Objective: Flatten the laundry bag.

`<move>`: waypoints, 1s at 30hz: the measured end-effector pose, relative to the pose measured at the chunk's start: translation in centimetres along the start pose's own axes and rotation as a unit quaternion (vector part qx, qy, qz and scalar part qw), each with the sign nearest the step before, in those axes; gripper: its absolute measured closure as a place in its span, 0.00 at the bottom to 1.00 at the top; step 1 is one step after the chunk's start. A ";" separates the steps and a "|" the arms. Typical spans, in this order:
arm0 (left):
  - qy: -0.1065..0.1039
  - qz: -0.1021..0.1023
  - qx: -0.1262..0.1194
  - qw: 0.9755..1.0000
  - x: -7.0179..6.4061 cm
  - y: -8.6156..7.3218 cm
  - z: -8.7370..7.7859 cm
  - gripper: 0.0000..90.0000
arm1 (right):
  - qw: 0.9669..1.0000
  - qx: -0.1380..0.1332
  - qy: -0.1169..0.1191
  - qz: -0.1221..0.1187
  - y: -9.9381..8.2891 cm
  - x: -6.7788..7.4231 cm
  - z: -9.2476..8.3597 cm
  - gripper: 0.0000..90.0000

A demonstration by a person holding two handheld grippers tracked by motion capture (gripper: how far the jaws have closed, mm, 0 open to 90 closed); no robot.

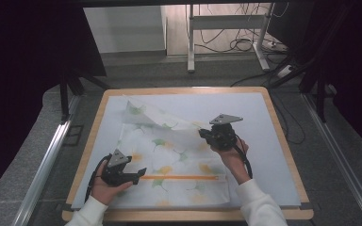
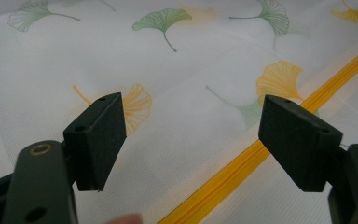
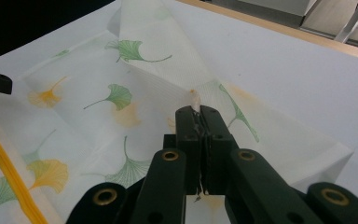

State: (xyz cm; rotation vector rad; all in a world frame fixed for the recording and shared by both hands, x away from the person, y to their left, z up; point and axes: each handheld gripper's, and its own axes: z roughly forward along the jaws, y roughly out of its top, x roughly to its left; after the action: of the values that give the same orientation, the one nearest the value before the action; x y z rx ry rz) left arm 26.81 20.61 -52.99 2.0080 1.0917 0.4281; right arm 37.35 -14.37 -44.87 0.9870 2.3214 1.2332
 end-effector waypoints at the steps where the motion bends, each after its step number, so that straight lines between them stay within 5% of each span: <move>1: 0.000 0.000 0.000 1.000 0.0 0.0 0.0 0.26 | 1.000 0.001 -0.001 0.001 0.0 -0.1 0.0 0.96; 20: -0.003 -0.003 0.001 1.000 -0.2 0.0 0.2 0.26 | 1.000 -0.001 -0.004 0.014 0.0 -1.0 0.3 0.96; 30: -0.006 -0.004 0.001 1.000 -0.1 0.0 0.1 0.26 | 1.000 -0.013 -0.014 0.022 1.6 -3.4 0.6 0.96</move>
State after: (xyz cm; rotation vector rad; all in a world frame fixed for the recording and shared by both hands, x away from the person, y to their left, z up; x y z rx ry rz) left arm 26.82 20.49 -53.05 2.0055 1.0924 0.4116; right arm 40.78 -15.85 -43.97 1.0440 2.2681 1.2558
